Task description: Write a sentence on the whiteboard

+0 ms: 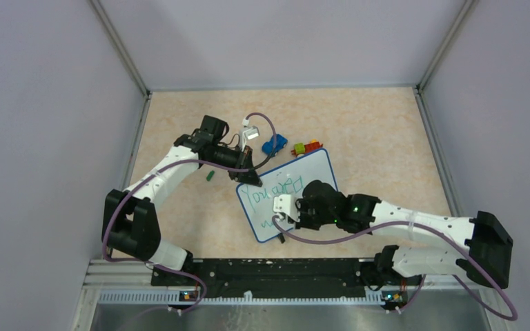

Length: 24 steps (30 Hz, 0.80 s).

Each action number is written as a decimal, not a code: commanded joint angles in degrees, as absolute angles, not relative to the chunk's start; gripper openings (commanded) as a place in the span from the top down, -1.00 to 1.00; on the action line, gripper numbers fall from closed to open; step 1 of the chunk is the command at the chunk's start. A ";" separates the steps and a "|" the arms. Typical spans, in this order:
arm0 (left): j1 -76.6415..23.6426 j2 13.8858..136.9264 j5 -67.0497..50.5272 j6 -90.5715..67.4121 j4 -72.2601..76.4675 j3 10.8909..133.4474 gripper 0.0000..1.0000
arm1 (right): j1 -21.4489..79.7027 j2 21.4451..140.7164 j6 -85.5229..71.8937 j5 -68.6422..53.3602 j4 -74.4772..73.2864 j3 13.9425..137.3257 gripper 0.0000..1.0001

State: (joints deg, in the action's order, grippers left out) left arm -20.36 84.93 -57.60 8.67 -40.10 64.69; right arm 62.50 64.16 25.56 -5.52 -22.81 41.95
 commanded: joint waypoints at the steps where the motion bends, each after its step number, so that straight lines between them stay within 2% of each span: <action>1: -20.65 85.94 -56.69 9.03 -39.20 64.33 1.00 | 63.30 65.18 26.62 -6.73 -22.58 41.98 1.00; 24: -20.63 85.90 -56.69 8.79 -39.22 64.56 1.00 | 59.04 61.76 23.09 -4.27 -19.96 43.94 1.00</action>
State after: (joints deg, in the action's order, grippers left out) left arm -20.36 84.93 -57.58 8.67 -40.10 64.69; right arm 60.55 63.57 23.75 -6.11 -22.37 42.00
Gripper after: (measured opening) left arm 0.112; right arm 0.094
